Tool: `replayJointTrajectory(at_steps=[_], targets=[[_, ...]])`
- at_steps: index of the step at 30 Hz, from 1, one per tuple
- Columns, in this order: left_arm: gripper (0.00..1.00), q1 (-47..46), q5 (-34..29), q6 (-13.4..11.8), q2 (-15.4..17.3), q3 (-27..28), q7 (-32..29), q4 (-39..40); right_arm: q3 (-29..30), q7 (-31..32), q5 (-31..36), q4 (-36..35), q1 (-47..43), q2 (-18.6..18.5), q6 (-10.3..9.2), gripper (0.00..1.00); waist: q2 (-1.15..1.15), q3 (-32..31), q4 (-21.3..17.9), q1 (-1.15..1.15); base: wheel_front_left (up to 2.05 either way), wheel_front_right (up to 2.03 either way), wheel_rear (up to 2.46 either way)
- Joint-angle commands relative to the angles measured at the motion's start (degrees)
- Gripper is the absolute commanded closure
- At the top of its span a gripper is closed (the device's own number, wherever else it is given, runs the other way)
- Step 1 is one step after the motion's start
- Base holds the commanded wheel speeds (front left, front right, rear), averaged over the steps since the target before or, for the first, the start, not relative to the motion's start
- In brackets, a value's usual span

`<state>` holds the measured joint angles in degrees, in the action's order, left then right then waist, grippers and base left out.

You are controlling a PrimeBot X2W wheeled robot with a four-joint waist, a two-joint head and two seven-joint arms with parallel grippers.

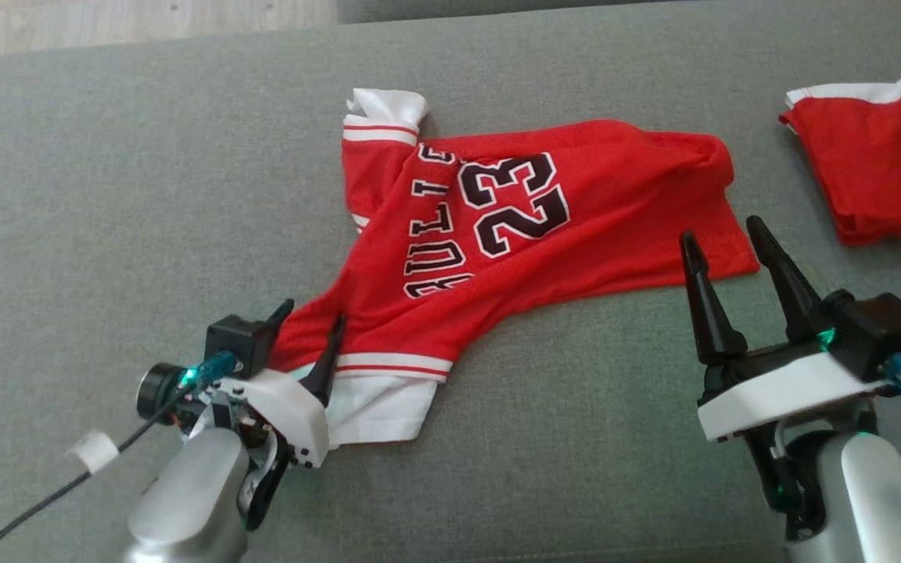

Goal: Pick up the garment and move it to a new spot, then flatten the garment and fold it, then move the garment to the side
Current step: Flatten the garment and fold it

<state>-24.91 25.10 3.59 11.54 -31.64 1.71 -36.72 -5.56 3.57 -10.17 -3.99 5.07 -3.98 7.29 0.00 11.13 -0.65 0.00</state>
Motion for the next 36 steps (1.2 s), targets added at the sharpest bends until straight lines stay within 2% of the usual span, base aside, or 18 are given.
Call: replayJointTrajectory(at_steps=[1, 2, 3, 6, 11, 18, 19, 20, 21, 28, 36], targets=[[0.38, -3.0, -0.3, 0.4, 1.6, 1.2, -0.4, 0.6, -1.6, 0.5, -0.3, -3.3, 0.7, 0.4, 0.2, 0.0, 0.0, 0.4, -0.3, 0.0, 0.0, 0.0, 0.0], [0.73, -3.4, -0.3, 0.6, 1.7, 1.0, -0.5, 0.2, -1.8, 0.6, -0.4, -3.8, 0.5, 0.5, 0.2, 0.0, 0.0, 0.5, -0.4, 0.0, 0.0, 0.0, 0.0], [1.0, -3.7, -0.2, 0.8, 1.7, 0.9, -0.6, -0.1, -1.8, 0.7, -0.4, -4.3, 0.3, 0.6, 0.2, 0.0, 0.0, 0.6, -0.5, 0.0, 0.0, 0.0, 0.0], [1.0, -4.9, -0.3, 0.6, 2.0, 1.2, 0.5, -0.1, -1.4, 0.6, -0.1, -5.5, -0.2, 0.7, 0.2, 0.0, 0.0, 0.7, -0.8, 0.0, 0.0, 0.0, 0.0], [1.0, -7.9, -0.9, -1.5, 3.2, 2.9, 4.1, 0.5, -0.9, 0.6, 0.2, -5.9, -1.0, 1.0, 0.2, 0.0, 0.0, 0.7, -1.6, 0.0, 0.0, 0.0, 0.0], [1.0, -11.4, 0.0, -1.3, 4.8, 4.6, 4.6, -1.1, -1.0, 0.0, -0.1, -4.8, -1.3, 1.1, 0.2, 0.0, 0.0, 0.8, -3.0, 0.0, 0.0, 0.0, 0.0], [0.85, -11.7, 0.0, -1.4, 5.1, 4.8, 5.0, -1.6, -1.1, -0.2, -0.3, -4.6, -1.3, 1.1, 0.2, 0.0, 0.0, 0.8, -3.2, 0.0, 0.0, 0.0, 0.0], [0.35, -12.0, 0.1, -1.6, 5.2, 5.1, 5.6, -2.0, -1.2, -0.4, -0.5, -4.4, -1.3, 1.1, 0.2, 0.0, 0.0, 0.7, -3.4, 0.0, 0.0, 0.0, 0.0], [0.0, -12.1, 0.4, -1.6, 5.1, 5.4, 6.3, -2.3, -1.3, -0.6, -0.6, -4.2, -1.4, 1.1, 0.2, 0.0, 0.0, 0.6, -3.5, 0.0, 0.0, 0.0, 0.0], [0.0, -8.5, 2.2, -1.4, 2.7, 5.9, 10.6, -1.9, -0.1, -1.9, -1.5, -2.6, -2.6, 1.1, 0.2, 0.0, 0.0, -1.3, -2.6, 0.0, 0.0, 0.0, 0.0], [0.0, 2.1, 3.2, -3.8, 1.0, 6.8, 12.9, 5.5, 0.9, -2.8, -1.6, -1.3, -4.8, 1.1, 0.2, 0.0, 0.0, -4.3, 0.1, 0.0, 0.0, 0.0, 0.0]])
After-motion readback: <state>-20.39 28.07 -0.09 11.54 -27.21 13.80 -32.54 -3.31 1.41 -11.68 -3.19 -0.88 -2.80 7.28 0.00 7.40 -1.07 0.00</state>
